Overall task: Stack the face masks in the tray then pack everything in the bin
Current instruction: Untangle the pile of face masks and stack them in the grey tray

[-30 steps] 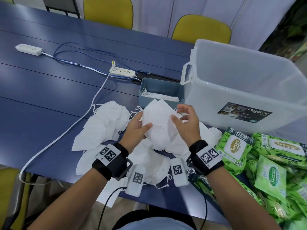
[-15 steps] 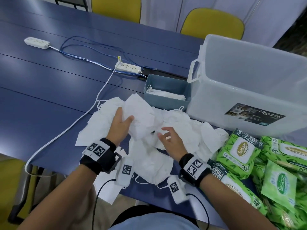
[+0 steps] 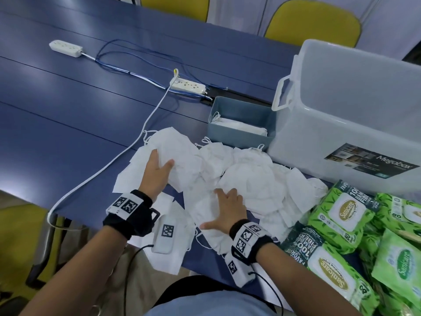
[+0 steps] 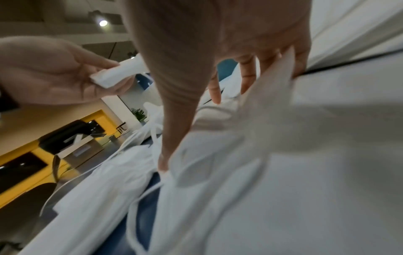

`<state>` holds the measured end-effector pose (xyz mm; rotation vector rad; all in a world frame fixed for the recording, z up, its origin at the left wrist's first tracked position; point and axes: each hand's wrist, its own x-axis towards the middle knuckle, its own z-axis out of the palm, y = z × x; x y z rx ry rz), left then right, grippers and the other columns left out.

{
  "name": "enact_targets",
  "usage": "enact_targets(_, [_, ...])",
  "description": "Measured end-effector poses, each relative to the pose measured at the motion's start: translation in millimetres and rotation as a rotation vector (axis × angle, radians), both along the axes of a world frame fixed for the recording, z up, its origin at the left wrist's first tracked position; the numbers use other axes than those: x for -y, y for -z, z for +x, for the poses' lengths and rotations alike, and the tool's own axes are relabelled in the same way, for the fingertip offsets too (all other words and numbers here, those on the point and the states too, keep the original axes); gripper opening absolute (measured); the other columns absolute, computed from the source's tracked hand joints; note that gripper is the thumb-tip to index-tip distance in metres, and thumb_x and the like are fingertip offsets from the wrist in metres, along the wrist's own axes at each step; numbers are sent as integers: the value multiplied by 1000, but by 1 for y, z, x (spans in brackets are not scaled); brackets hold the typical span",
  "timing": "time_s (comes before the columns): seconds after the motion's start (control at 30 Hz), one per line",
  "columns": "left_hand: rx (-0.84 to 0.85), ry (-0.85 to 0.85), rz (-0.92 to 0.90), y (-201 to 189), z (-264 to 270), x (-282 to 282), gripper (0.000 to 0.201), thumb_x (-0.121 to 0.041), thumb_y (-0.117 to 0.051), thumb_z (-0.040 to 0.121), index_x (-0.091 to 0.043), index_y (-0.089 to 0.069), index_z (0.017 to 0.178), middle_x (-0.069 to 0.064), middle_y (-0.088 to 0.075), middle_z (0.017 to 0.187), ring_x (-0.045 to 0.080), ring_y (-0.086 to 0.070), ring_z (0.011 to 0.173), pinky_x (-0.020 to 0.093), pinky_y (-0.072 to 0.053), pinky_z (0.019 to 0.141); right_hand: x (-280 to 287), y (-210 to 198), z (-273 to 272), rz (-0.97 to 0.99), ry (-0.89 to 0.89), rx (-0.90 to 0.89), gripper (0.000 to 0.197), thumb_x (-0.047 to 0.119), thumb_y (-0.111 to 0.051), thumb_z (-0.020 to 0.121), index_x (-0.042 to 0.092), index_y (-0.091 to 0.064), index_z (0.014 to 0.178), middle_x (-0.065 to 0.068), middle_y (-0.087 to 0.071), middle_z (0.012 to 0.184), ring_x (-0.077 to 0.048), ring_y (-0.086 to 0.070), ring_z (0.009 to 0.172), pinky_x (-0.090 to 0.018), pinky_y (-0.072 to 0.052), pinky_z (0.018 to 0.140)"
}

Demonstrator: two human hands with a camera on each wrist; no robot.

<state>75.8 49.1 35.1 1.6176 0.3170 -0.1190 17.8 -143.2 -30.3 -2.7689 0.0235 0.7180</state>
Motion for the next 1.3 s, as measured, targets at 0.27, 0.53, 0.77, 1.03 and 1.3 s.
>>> enact_targets(0.27, [-6, 54, 48, 7, 7, 12, 28, -9, -47, 97, -22, -40, 121, 3, -53, 122, 27, -52, 117, 50, -49, 92, 39, -18, 13, 152, 136, -57, 85, 38, -84, 65, 19, -32, 129, -9, -40, 123, -31, -54, 107, -36, -45, 87])
enact_targets(0.53, [91, 125, 129, 18, 8, 25, 57, -3, -52, 94, -16, -26, 143, 5, -36, 146, 24, -38, 133, 46, -33, 111, 81, -29, 28, 138, 217, 101, 58, 29, -78, 75, 17, -40, 116, -3, -55, 103, -25, -54, 95, -30, -38, 71])
enact_targets(0.77, [263, 316, 290, 17, 6, 53, 49, 7, -51, 91, -11, -42, 135, -4, -44, 133, 7, -42, 120, 15, -32, 106, 123, -54, 32, 960, 700, 121, 18, 9, -75, 80, 7, -59, 88, -8, -66, 84, -19, -62, 74, -24, -52, 66])
enact_targets(1.03, [251, 355, 318, 21, -1, 90, 36, 7, -46, 92, -12, -58, 120, -2, -57, 123, 11, -49, 116, 3, -31, 93, 145, -81, 28, 1295, 831, 122, 20, -5, -57, 89, 13, -51, 94, -7, -66, 88, -20, -63, 77, -34, -56, 69])
enact_targets(1.3, [266, 365, 125, 0, -8, 107, 27, -5, -43, 99, -10, -62, 116, -3, -62, 119, -10, -53, 106, 6, -37, 92, 134, -96, 27, 1405, 799, 168, 30, -11, -57, 86, 15, -52, 100, -12, -64, 99, -21, -63, 87, -31, -57, 70])
